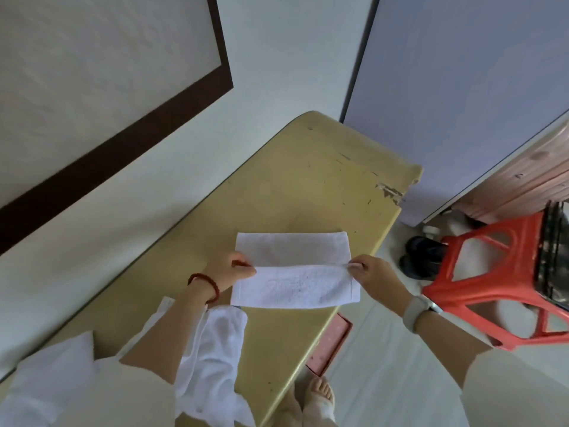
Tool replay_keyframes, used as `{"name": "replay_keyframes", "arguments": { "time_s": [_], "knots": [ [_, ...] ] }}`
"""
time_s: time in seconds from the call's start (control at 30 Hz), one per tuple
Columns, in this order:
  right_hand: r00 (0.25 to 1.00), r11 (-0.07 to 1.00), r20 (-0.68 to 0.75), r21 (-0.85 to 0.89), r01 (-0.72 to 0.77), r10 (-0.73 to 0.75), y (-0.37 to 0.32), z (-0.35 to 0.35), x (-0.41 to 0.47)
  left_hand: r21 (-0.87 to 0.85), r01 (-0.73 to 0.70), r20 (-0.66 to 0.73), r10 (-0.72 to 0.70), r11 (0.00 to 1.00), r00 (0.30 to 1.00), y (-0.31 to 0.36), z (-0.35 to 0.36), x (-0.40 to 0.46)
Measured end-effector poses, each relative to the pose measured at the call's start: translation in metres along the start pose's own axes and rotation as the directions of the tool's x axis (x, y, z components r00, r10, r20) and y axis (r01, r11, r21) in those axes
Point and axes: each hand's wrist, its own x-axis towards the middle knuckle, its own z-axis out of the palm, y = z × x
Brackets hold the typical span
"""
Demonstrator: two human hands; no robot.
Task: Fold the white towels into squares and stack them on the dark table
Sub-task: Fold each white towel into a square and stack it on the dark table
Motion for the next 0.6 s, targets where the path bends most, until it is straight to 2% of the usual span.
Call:
{"name": "replay_keyframes", "arguments": {
  "time_s": [0.17,0.33,0.43,0.6],
  "knots": [
    [0.986,0.977,-0.147,0.205,-0.051,0.082,-0.023,0.003,0.033,-0.212,-0.001,-0.282,-0.060,0.977,0.958,0.006,-0.007,0.033],
    [0.959,0.957,-0.217,0.263,-0.120,0.180,-0.025,0.011,0.063,-0.119,-0.033,-0.477,-0.028,0.992,0.878,0.005,-0.001,0.063],
    [0.949,0.956,-0.236,0.256,-0.146,0.208,-0.021,0.016,0.072,-0.093,-0.047,-0.522,-0.009,0.995,0.853,0.003,0.002,0.075],
    [0.942,0.968,-0.262,0.196,-0.158,0.207,-0.015,0.022,0.084,-0.089,0.007,-0.537,-0.054,0.996,0.842,-0.002,0.005,0.086]
  ]
}}
